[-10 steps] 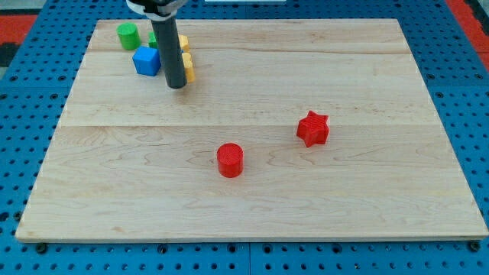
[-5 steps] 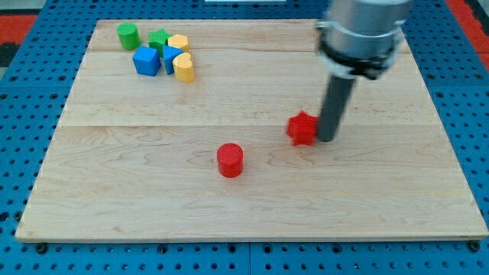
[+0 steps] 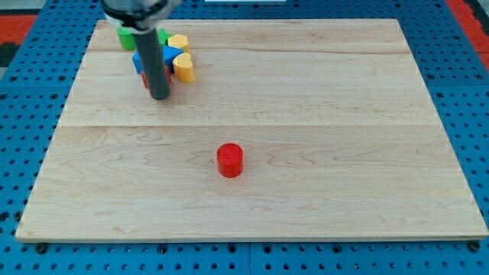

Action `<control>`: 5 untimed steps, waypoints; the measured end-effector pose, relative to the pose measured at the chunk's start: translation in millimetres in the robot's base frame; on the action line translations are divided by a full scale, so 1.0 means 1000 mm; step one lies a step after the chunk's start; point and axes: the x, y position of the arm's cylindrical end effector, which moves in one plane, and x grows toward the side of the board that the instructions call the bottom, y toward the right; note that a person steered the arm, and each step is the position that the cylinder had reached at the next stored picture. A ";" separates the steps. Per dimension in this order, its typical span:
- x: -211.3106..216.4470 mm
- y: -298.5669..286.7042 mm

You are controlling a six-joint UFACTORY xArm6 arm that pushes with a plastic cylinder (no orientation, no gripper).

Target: Push the red star into the blue cube

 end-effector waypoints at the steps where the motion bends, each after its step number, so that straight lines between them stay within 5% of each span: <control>1: -0.035 -0.024; 2: -0.006 0.017; 3: 0.028 0.152; 4: 0.139 0.232; 5: 0.198 0.185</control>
